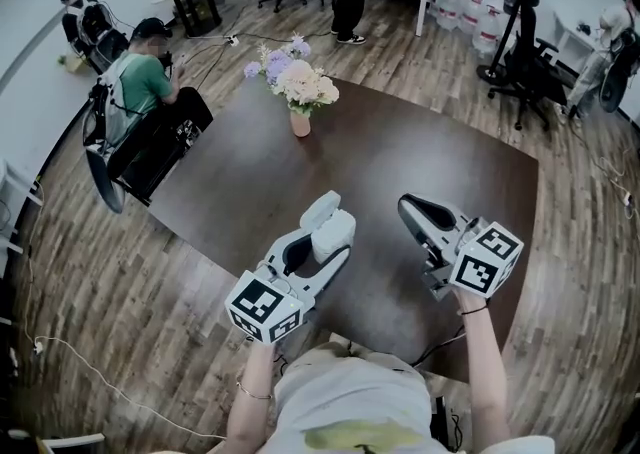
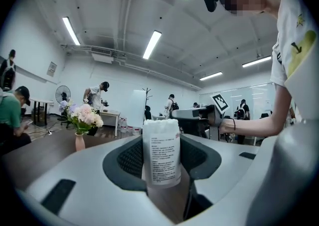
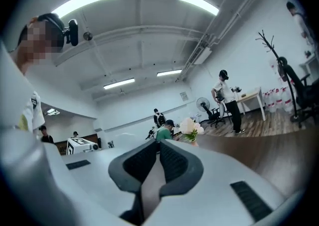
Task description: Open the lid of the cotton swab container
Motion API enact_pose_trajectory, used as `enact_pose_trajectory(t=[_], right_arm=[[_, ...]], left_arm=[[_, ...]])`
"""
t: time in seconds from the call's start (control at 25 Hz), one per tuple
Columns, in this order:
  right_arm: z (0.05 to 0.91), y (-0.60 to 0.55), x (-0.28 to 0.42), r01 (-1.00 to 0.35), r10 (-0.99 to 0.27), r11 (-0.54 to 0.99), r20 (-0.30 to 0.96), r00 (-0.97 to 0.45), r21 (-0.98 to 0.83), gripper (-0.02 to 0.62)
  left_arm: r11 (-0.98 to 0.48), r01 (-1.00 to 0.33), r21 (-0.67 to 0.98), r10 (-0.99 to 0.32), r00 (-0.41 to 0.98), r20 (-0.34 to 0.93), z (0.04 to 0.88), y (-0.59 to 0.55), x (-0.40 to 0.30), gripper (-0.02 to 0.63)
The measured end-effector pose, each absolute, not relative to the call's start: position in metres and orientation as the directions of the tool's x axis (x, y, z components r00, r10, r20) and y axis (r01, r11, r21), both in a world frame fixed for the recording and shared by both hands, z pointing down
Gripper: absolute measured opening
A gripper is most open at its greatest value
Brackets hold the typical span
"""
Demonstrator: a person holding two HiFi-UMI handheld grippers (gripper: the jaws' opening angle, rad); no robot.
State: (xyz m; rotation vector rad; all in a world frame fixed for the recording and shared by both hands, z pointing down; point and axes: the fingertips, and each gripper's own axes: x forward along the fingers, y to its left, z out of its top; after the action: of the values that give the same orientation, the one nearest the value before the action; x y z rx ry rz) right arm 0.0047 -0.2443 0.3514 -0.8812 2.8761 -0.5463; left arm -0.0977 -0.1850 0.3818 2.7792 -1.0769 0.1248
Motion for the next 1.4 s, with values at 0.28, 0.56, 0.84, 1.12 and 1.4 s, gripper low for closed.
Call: enact_pose_trajectory(t=[0.28, 0.56, 0.84, 1.12, 1.4], right_arm=[[0.355, -0.242, 0.025, -0.658, -0.672, 0.713, 0.028, -0.740, -0.243, 0.023], [0.362, -0.242, 0.044, -0.712, -0.736, 0.652, 0.007, -0.677, -0.259, 0.021], [0.366, -0.241, 0.051, -0.732, -0.761, 0.623, 0.005, -0.649, -0.275, 0.020], [0.367, -0.241, 0.050, -0.743, -0.768, 0.619, 0.003, -0.641, -0.253, 0.020], [0.366, -0.239, 0.052, -0.753, -0.778, 0.612, -0.011, -0.628, -0.241, 0.020]], left_arm=[[-0.668, -0.734, 0.121, -0.726, 0.679, 0.113, 0.377, -0.192, -0.114, 0.204], [-0.630, -0.767, 0.120, -0.762, 0.641, 0.097, 0.377, -0.195, -0.124, 0.204], [-0.615, -0.781, 0.114, -0.774, 0.625, 0.105, 0.378, -0.196, -0.128, 0.204], [-0.611, -0.784, 0.112, -0.777, 0.620, 0.106, 0.377, -0.196, -0.130, 0.204], [-0.616, -0.780, 0.109, -0.773, 0.625, 0.105, 0.376, -0.196, -0.128, 0.204]])
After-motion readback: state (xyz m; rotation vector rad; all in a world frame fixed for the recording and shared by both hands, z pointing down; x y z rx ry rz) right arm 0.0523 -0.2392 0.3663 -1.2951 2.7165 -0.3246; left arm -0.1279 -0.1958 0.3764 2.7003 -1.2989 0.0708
